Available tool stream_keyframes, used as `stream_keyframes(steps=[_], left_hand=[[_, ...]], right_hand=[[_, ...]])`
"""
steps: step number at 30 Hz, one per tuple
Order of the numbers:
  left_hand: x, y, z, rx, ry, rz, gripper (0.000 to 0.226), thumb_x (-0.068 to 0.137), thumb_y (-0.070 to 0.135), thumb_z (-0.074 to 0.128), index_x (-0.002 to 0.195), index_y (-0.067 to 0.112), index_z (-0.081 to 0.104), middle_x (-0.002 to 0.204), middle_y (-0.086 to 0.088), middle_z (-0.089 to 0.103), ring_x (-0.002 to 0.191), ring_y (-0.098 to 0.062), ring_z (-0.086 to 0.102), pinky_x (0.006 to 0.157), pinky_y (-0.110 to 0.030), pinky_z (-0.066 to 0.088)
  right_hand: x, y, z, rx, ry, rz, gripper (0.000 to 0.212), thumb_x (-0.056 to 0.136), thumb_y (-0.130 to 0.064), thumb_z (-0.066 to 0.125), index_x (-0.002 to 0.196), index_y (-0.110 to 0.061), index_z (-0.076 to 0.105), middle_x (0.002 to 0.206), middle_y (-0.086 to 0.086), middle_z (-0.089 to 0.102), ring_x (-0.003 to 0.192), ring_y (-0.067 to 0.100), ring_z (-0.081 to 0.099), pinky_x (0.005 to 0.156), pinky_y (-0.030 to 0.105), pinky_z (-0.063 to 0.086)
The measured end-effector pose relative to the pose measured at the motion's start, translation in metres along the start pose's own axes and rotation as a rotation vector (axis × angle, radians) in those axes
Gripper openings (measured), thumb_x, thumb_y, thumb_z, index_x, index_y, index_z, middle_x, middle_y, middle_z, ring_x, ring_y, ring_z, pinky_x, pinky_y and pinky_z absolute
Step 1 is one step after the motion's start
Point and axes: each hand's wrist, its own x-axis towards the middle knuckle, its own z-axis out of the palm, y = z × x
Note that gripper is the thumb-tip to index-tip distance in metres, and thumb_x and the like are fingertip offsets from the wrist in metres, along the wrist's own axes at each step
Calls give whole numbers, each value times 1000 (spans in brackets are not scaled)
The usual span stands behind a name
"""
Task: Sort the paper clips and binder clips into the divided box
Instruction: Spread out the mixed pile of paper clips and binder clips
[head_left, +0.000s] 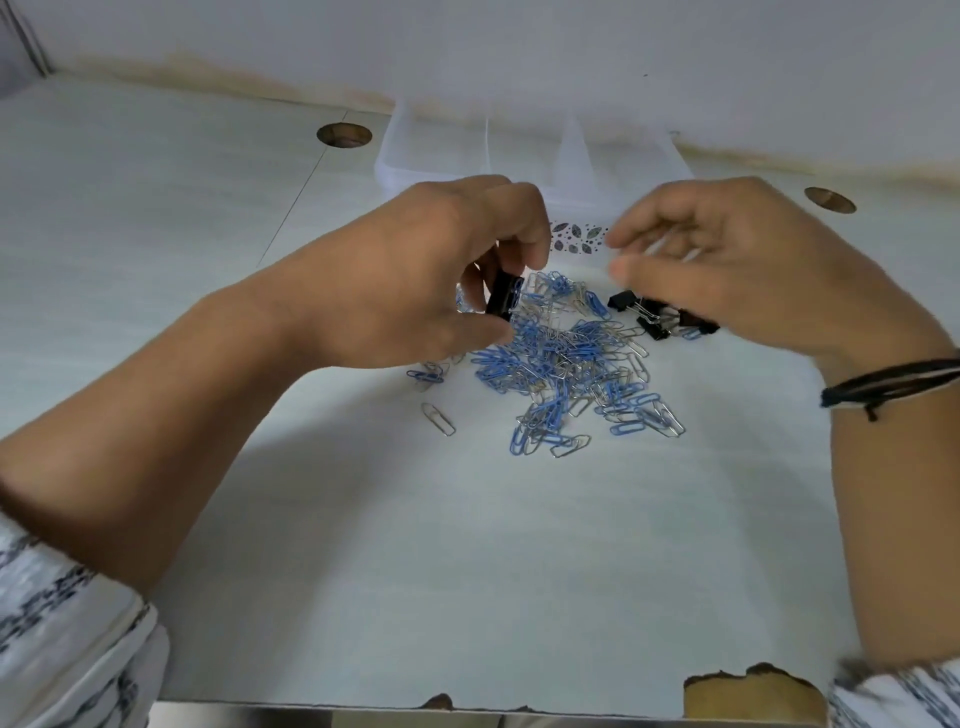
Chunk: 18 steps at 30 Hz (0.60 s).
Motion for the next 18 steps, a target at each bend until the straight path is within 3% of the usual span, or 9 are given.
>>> stream_keyframes(steps=[3, 6, 9, 13, 16, 18], left_hand=[[-2, 6, -1, -108, 21, -43, 45, 75, 11, 87, 108, 9, 57, 97, 1, 61, 81, -14, 68, 73, -31, 59], [-3, 7, -1, -152, 27, -77, 46, 74, 9, 87, 105, 9, 54, 96, -2, 62, 81, -20, 69, 72, -32, 60], [-4, 7, -2, -191, 11, -119, 48, 72, 7, 88, 104, 10, 53, 94, -2, 64, 83, -19, 72, 73, -32, 62], [-4, 9, -3, -224, 23, -150, 48, 73, 7, 87, 104, 10, 52, 96, -2, 64, 86, -15, 73, 72, -35, 63], [-4, 10, -3, -241, 21, -178, 49, 72, 8, 88, 104, 11, 51, 98, -2, 65, 85, -14, 73, 72, -39, 64], [-4, 11, -3, -269, 22, -193, 50, 71, 8, 89, 105, 10, 51, 99, -4, 65, 86, -17, 74, 72, -41, 64]], right_hand=[[2, -22, 31, 177, -129, -104, 39, 73, -51, 81, 103, -27, 73, 96, -11, 72, 83, 8, 67, 72, 30, 57], [8, -20, 53, 212, -60, -136, 28, 74, -48, 83, 93, -31, 71, 93, -9, 73, 78, 9, 67, 70, 34, 57], [13, -15, 56, 267, 4, -137, 20, 78, -41, 81, 86, -25, 73, 83, -5, 74, 74, 22, 64, 71, 41, 56], [14, -16, 57, 303, 38, -175, 15, 79, -31, 79, 86, -19, 73, 81, -6, 73, 74, 24, 65, 66, 35, 54], [14, -18, 60, 318, 68, -156, 5, 79, -22, 75, 84, -22, 73, 77, -10, 70, 69, 14, 64, 65, 29, 51], [14, -19, 61, 346, 48, -144, 12, 79, -20, 73, 91, -20, 72, 80, -10, 70, 72, 16, 65, 67, 32, 54]])
